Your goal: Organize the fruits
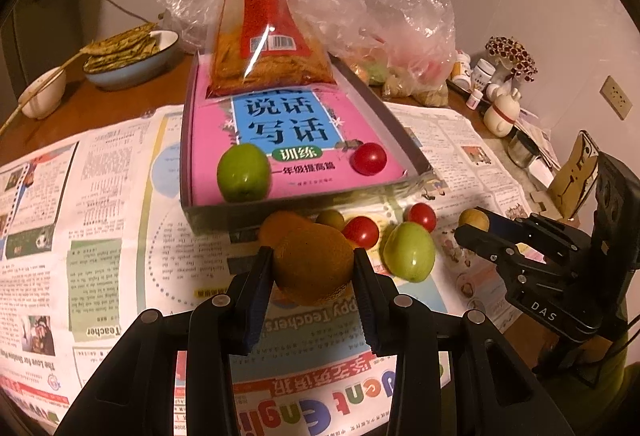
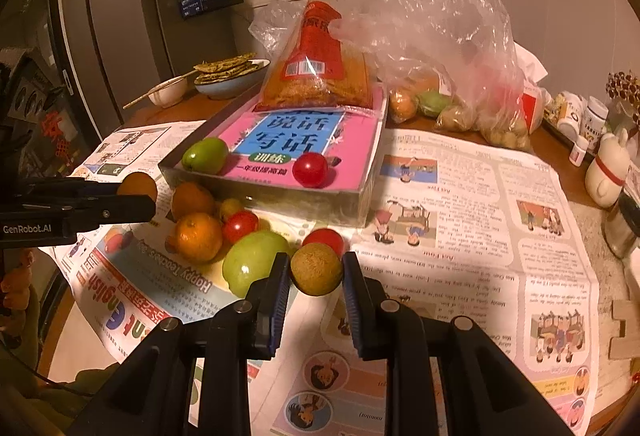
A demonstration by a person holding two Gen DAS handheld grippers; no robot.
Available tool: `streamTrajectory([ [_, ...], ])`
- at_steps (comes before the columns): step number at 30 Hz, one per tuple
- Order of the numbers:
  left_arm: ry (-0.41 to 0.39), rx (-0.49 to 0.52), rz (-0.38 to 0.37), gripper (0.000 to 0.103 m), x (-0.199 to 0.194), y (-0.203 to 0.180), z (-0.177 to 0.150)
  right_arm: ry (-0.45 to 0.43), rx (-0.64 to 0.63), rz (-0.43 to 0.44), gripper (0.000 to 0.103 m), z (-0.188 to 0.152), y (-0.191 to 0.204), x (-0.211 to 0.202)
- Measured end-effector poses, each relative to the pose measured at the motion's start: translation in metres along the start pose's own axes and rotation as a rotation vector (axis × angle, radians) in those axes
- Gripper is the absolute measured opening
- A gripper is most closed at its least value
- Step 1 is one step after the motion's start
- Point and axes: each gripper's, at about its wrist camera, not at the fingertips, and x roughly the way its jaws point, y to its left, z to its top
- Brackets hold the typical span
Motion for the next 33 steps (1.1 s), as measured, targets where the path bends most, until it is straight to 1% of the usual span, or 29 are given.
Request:
streamTrajectory([
  [14, -0.038, 0.017, -0.01, 0.04, -0.003, -0.01, 0.024, -0.047, -0.022, -0.007, 0.027, 0.024, 0.001, -0.005],
  [23, -0.041, 0.023, -0.011, 0.04, 0.004, -0.016, 0.037, -0.075, -0.043, -0.004, 0.027, 0.04, 0.002, -0.005],
  [33, -0.058, 0.009, 0.0, 0.04, 0.014, -0.021, 0.059, -0.08, -0.052, 0.019, 0.027, 0.057, -0.001, 0.01],
])
